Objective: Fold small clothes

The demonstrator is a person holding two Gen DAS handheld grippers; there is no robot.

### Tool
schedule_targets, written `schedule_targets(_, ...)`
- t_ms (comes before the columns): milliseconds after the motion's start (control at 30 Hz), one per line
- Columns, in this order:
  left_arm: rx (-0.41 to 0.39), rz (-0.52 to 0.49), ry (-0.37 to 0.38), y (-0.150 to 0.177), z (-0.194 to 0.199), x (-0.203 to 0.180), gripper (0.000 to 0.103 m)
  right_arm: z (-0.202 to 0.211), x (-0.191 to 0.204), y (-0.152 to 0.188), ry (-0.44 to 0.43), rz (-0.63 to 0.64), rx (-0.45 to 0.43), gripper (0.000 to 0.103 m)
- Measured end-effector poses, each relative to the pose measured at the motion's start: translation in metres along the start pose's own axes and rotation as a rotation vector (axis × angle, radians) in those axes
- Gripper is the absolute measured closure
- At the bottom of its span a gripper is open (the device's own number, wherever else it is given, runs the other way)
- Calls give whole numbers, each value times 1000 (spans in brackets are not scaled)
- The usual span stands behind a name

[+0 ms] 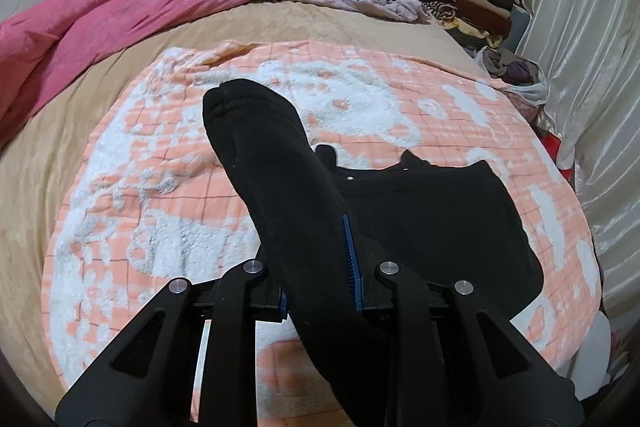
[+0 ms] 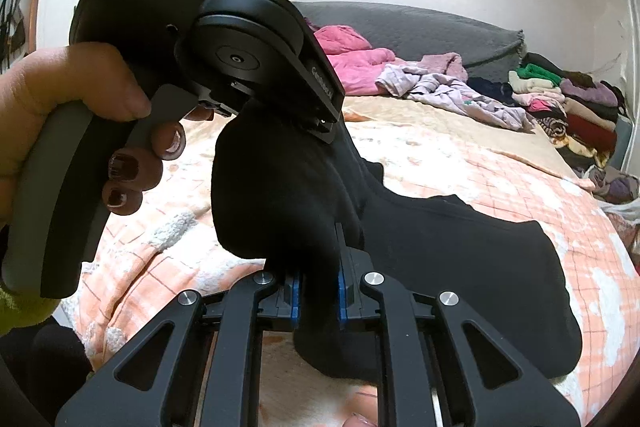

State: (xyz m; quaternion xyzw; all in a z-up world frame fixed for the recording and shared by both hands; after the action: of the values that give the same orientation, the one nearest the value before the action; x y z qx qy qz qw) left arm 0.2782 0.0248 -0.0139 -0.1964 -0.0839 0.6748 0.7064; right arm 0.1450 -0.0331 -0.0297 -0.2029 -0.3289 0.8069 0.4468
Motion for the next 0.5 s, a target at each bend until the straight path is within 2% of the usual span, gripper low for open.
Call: schedule_targets(500,6,-84,-69,-8,0,-74,89,26,-49,20,-19,-127,-26,92)
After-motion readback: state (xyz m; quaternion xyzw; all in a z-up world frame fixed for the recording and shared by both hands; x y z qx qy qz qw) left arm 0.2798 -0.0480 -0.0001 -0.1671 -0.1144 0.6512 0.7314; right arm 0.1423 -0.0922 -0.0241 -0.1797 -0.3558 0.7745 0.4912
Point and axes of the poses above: each gripper's, at about its wrist camera, not at the fingertips, and z roughly against the way its jaws point, x to its left, y to its underside, the point moved 7 cm from there along -z, roughly the way its jaws point, and after that the axes turned 15 degrees about x, right-handed, at the moved point
